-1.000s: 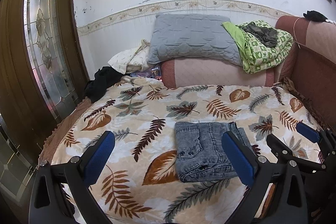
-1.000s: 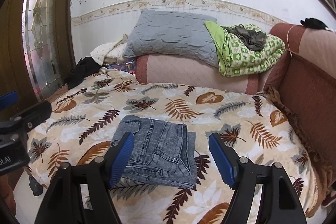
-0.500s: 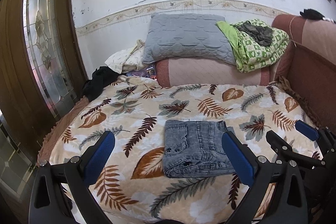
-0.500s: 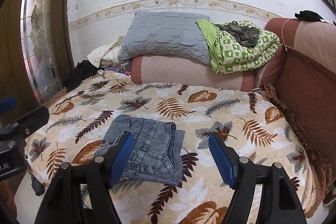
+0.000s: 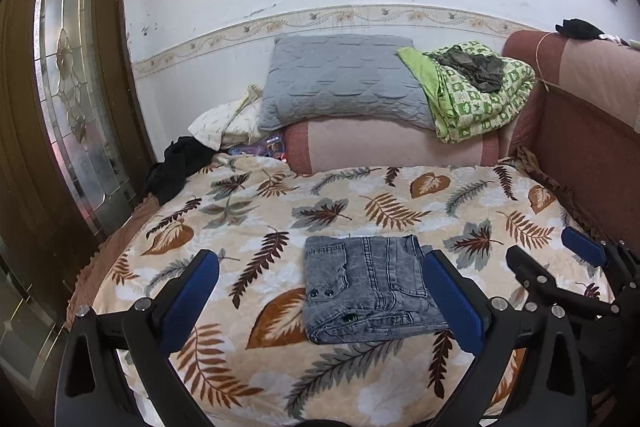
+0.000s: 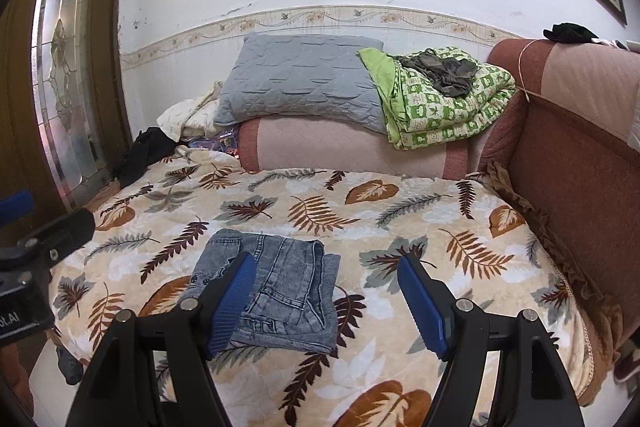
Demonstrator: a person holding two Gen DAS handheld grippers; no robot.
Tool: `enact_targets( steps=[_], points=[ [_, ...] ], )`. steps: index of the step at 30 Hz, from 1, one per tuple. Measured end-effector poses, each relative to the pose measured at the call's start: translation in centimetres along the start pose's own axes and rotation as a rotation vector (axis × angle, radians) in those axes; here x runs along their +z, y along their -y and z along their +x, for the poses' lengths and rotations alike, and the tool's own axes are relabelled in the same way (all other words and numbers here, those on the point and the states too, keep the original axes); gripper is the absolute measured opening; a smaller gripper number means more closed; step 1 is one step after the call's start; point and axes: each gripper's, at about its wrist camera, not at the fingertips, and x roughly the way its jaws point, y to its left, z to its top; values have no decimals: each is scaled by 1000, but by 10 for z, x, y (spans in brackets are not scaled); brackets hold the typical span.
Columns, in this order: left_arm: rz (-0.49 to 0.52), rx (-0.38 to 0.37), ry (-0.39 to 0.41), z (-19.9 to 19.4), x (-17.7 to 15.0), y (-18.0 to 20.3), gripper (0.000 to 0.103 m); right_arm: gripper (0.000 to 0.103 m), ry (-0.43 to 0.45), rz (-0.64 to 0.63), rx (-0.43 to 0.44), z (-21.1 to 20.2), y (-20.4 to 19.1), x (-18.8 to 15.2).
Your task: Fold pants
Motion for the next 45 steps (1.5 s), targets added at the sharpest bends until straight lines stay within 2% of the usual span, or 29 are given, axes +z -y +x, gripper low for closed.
enact_targets(
  steps=[7, 10, 17, 23, 45],
  points=[
    [-4, -17, 44, 4, -1, -23, 101, 77, 15, -10, -74, -3, -20, 11],
    [0, 2, 48, 7, -5, -34, 101, 77, 21, -26, -90, -4, -32, 15],
    [-21, 30, 28, 14, -12, -58, 101, 77, 0, -68, -53, 4, -63, 19],
    [-53, 60, 13, 22, -15, -72, 101, 77, -12, -90, -32, 15, -75, 20],
    [-26, 21, -34, 32, -5, -41, 101, 77, -19, -32, 0, 28, -45, 16]
  ],
)
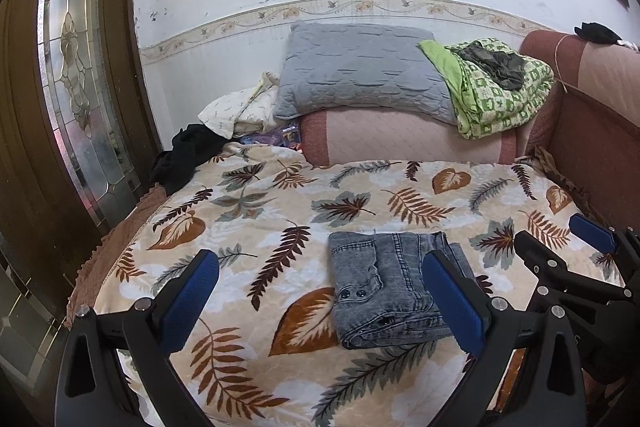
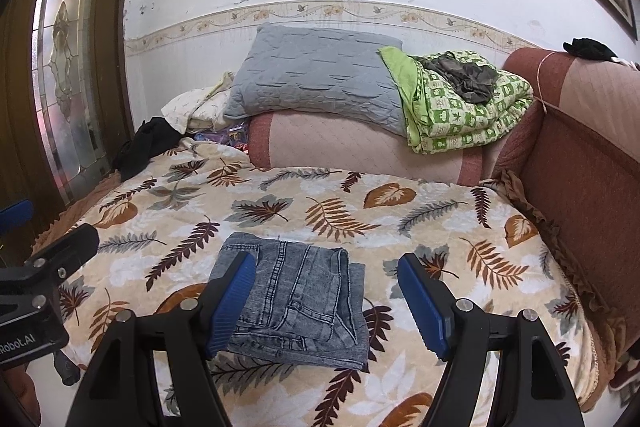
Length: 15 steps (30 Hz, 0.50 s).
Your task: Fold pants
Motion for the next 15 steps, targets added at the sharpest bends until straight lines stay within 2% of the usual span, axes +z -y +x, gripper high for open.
enact_targets(
  steps=[15],
  points=[
    [-29, -27, 12, -14, -2, 2, 101, 77, 32, 0, -16, -29, 4, 0]
  ],
)
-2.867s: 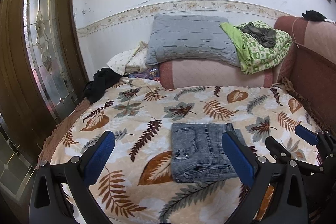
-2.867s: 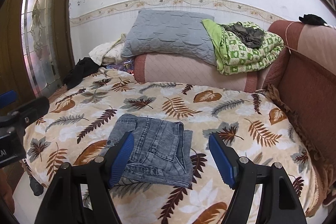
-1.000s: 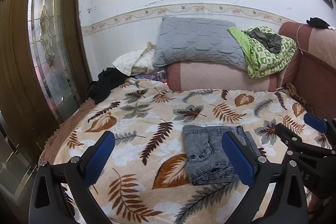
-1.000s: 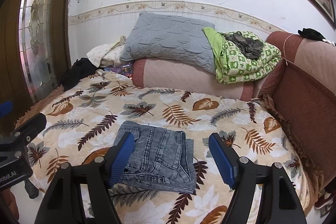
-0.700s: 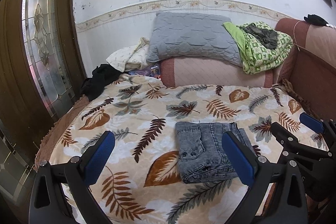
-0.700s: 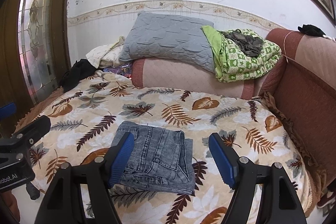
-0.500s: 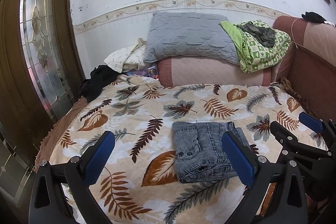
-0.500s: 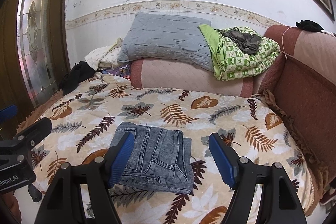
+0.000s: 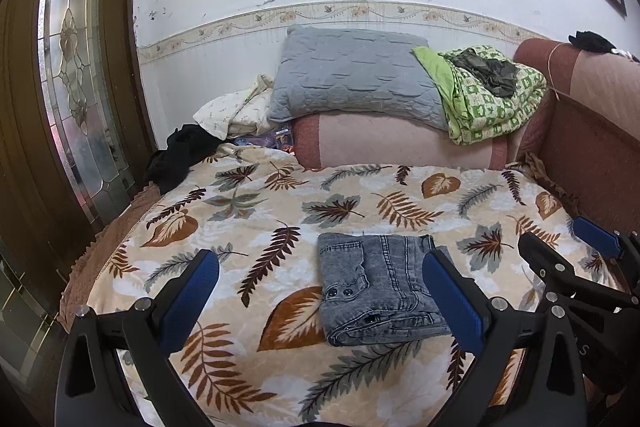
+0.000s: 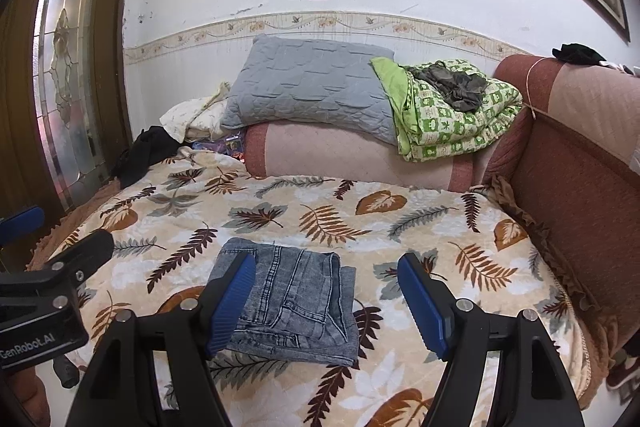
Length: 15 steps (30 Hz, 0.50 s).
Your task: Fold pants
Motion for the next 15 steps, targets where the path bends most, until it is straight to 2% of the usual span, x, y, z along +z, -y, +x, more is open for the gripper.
enact_targets(
  steps=[11, 15],
  points=[
    [-12, 18, 30, -11, 1, -3, 101, 77, 10, -15, 17, -10, -7, -1],
    [-11, -11, 25, -8, 0, -2, 101, 77, -5, -10, 19, -4, -4, -3]
  ],
)
